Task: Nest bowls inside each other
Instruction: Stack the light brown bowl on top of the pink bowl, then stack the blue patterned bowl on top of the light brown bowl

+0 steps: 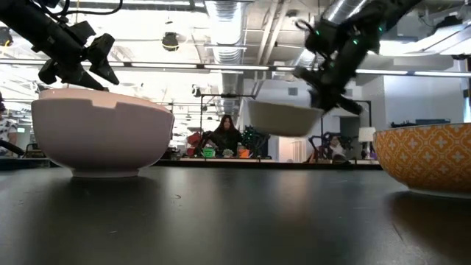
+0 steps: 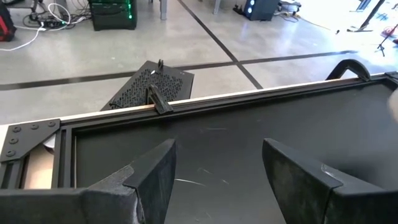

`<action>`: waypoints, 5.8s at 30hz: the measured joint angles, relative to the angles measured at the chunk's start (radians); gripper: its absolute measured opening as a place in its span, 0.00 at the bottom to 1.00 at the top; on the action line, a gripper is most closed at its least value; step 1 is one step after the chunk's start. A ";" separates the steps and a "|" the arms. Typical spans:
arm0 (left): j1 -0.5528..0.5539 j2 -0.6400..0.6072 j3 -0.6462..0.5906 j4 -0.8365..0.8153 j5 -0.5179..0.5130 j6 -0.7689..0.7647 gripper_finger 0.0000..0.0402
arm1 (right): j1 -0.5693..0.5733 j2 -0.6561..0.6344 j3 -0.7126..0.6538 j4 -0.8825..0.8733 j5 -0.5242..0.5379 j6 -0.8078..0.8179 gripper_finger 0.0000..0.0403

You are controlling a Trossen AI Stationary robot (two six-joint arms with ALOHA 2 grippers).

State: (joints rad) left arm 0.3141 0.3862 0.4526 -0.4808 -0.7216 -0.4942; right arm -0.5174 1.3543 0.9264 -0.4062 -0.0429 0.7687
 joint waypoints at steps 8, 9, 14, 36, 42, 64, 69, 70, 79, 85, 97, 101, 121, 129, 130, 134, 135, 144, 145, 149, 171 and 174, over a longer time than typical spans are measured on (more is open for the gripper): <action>0.000 0.000 0.000 0.004 0.000 0.011 0.57 | 0.207 0.168 0.246 0.102 0.045 0.046 0.00; 0.000 0.000 0.000 0.008 -0.002 0.013 0.57 | 0.228 0.198 0.286 0.097 0.045 0.046 0.00; 0.001 0.000 0.000 0.110 -0.061 0.130 0.57 | 0.325 0.370 0.523 0.091 -0.004 0.010 0.00; 0.418 -0.001 0.079 0.324 0.336 0.480 0.57 | 0.511 0.885 1.164 -0.024 -0.068 -0.015 0.00; 0.425 0.000 0.079 0.225 0.376 0.455 0.57 | 0.506 0.928 1.173 -0.043 -0.044 -0.007 0.00; 0.425 0.000 0.078 0.143 0.377 0.327 0.57 | 0.467 0.916 1.174 -0.205 0.026 -0.043 0.02; 0.425 0.000 0.077 0.124 0.377 0.306 0.57 | 0.471 0.916 1.174 -0.204 0.027 -0.044 0.10; 0.425 0.000 0.077 0.124 0.377 0.306 0.57 | 0.471 0.916 1.174 -0.203 0.027 -0.044 0.13; 0.425 0.000 0.077 0.125 0.376 0.306 0.57 | 0.461 0.915 1.179 -0.195 0.012 -0.063 0.33; 0.425 0.000 0.077 0.125 0.376 0.306 0.57 | 0.428 0.912 1.268 -0.248 -0.087 -0.088 0.44; 0.425 0.000 0.077 0.086 0.376 0.264 0.57 | 0.404 0.913 1.347 -0.331 -0.262 -0.206 0.43; 0.425 0.000 0.077 0.071 0.377 0.262 0.57 | 0.410 0.926 1.325 -0.338 -0.304 -0.220 0.33; 0.424 0.000 0.077 0.068 0.392 0.242 0.57 | 0.371 0.941 1.260 -0.303 -0.273 -0.201 0.05; 0.424 0.000 0.077 0.068 0.392 0.242 0.57 | 0.363 0.941 1.260 -0.353 -0.264 -0.201 0.02; 0.424 0.000 0.077 0.068 0.392 0.242 0.57 | 0.363 0.941 1.260 -0.355 -0.258 -0.201 0.02; 0.424 0.000 0.077 0.068 0.392 0.242 0.57 | 0.363 0.941 1.260 -0.357 -0.247 -0.201 0.02; 0.424 0.000 0.077 0.068 0.392 0.242 0.57 | 0.363 0.941 1.260 -0.357 -0.246 -0.202 0.02; 0.424 0.000 0.077 0.067 0.403 0.243 0.57 | 0.335 0.894 1.260 -0.442 -0.296 -0.211 0.02; 0.424 0.000 0.077 0.067 0.403 0.243 0.57 | 0.336 0.876 1.260 -0.482 -0.294 -0.225 0.02; 0.424 0.000 0.077 0.059 0.404 0.243 0.57 | 0.352 0.810 1.261 -0.669 -0.268 -0.319 0.02; 0.424 0.000 0.077 0.043 0.402 0.247 0.57 | 0.613 0.256 0.624 -0.892 -0.069 -0.181 0.02; 0.424 0.000 0.077 0.043 0.402 0.247 0.57 | 0.617 0.133 0.434 -0.821 -0.064 0.022 0.02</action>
State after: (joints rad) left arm 0.7383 0.3859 0.5293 -0.4374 -0.3191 -0.2474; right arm 0.1001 1.4876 1.3607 -1.2271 -0.1066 0.7911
